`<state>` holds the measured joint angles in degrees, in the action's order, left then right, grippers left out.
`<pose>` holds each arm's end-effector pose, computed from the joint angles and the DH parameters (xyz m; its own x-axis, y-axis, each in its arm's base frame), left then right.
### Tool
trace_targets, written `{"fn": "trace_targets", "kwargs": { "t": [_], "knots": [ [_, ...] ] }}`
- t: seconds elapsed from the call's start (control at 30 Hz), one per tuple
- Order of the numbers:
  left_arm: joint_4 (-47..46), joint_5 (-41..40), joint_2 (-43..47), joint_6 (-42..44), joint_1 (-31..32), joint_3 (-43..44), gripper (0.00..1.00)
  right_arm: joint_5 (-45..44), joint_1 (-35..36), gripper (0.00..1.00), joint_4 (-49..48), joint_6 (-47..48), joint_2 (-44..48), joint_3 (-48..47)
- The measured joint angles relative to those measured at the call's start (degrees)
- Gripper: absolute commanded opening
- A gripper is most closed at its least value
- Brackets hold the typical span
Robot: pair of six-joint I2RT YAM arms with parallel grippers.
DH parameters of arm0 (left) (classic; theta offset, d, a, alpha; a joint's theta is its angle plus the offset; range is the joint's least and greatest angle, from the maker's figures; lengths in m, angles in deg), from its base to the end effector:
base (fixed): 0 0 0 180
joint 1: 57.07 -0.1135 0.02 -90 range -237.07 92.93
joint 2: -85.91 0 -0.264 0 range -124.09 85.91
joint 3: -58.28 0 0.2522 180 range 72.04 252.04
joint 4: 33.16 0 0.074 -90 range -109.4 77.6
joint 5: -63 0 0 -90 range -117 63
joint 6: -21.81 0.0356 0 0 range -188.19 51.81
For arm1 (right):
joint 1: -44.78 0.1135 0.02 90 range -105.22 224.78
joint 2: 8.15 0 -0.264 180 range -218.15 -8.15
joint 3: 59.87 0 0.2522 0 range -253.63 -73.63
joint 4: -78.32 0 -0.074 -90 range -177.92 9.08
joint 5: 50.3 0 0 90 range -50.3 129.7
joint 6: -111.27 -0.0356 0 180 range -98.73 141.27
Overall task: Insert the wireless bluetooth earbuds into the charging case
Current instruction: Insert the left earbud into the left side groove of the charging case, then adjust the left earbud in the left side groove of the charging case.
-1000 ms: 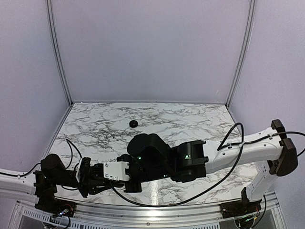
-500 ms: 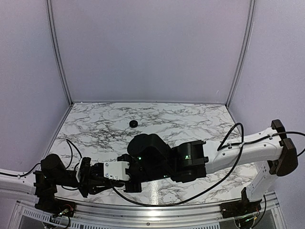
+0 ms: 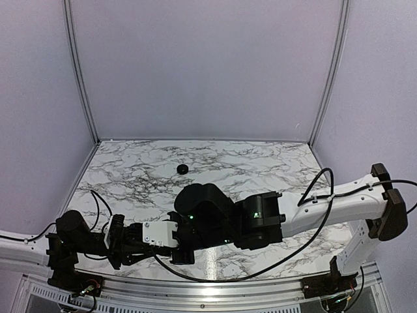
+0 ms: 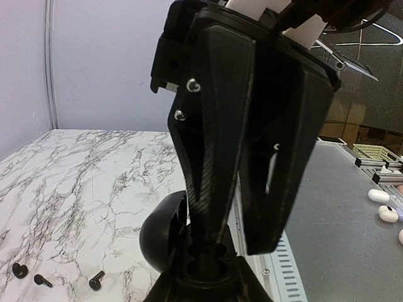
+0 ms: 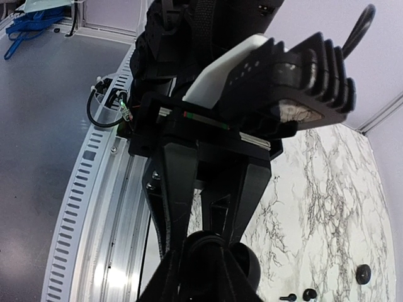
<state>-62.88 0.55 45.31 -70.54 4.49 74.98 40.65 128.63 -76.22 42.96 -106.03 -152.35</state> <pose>0.0594 -0.1443 0.1938 0.0073 -0.0898 -0.9959 0.9999 0.0140 0.0061 0.0424 0.3991 0.2951 0.3169 -0.5082 -0.8008 -0.9454 -0.1021 -0.3094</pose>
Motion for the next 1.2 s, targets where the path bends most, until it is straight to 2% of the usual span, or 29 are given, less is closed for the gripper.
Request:
{"fn": "trace_targets", "kwargs": {
  "t": [0.33, 0.5, 0.73, 1.2],
  "knots": [
    [-1.4, -0.2, -0.7, 0.1, 0.0, 0.0, 0.0, -1.7, 0.0, 0.26, 2.5, -1.4, 2.3, 0.3],
    [-1.6, -0.2, -0.7, 0.2, 0.0, 0.0, 0.0, -2.6, -0.2, 0.17, 2.8, -2.3, 4.2, 0.7],
    [-1.6, -0.9, -0.7, 0.2, 0.0, 0.0, 0.0, -2.8, -0.2, 0.1, 3.9, -3.3, 4.3, 0.7],
    [-1.7, -2.1, -1.4, 0.7, 0.0, 0.0, 0.0, -2.6, -0.2, 0.09, 4.9, -4.2, 1.8, 0.7]
  ]
}}
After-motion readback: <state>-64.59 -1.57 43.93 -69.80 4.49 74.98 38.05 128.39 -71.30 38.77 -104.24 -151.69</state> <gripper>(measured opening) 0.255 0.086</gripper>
